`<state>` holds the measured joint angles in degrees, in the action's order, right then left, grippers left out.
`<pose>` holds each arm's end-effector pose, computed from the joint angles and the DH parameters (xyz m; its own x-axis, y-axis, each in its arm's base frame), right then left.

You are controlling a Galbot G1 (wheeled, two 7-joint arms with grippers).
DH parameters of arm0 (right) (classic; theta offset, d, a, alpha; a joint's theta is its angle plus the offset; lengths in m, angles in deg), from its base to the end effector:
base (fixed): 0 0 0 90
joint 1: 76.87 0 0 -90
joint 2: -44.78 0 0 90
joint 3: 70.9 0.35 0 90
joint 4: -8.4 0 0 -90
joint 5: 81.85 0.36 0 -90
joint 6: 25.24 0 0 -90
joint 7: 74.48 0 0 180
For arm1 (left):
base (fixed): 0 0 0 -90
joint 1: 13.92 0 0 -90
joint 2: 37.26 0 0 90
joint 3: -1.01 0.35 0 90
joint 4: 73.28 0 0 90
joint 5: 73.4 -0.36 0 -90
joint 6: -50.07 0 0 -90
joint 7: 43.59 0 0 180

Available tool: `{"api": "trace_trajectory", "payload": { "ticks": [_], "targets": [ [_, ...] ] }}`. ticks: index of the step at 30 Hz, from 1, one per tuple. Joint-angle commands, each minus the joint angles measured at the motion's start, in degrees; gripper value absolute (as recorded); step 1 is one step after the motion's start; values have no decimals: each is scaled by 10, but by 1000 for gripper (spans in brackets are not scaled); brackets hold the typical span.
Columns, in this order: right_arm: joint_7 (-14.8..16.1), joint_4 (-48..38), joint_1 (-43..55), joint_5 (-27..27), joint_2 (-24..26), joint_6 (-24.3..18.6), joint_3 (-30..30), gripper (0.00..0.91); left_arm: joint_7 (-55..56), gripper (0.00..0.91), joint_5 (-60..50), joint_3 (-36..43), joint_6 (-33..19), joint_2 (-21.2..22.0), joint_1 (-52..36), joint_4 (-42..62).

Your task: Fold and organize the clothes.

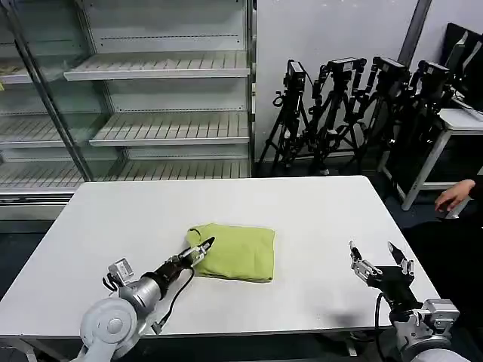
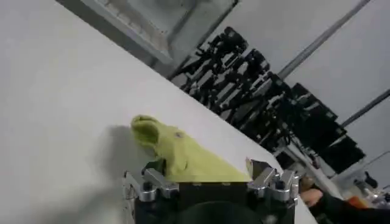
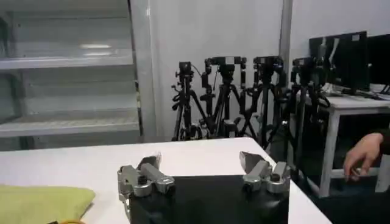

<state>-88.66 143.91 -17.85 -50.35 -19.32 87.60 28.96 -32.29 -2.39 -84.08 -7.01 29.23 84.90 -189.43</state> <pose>0.1797 -0.0796 -0.1836 -0.9862 0.0156 0.1647 0.0188 0.9997 0.0180 0.2896 0.0510 -0.2337 -0.8201 0.4888 0.2974 0.1789 0.7128 -0.6782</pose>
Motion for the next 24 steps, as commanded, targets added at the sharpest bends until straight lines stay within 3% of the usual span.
{"api": "trace_trajectory", "payload": {
  "ticks": [1,6,18,24],
  "targets": [
    [0,-1,-2,-1,-2,0,0,907,5,907,65,-10,1,-9,-10,-42],
    [-1,-1,2,-1,-2,1,-2,907,7,907,58,-21,1,-22,0,-70],
    [1,0,3,-12,-9,-2,-6,907,10,907,-162,-71,-17,-54,81,-150],
    [-1,-6,14,-65,-12,-14,-17,907,12,907,-344,-57,-117,-35,121,-151]
  ]
}}
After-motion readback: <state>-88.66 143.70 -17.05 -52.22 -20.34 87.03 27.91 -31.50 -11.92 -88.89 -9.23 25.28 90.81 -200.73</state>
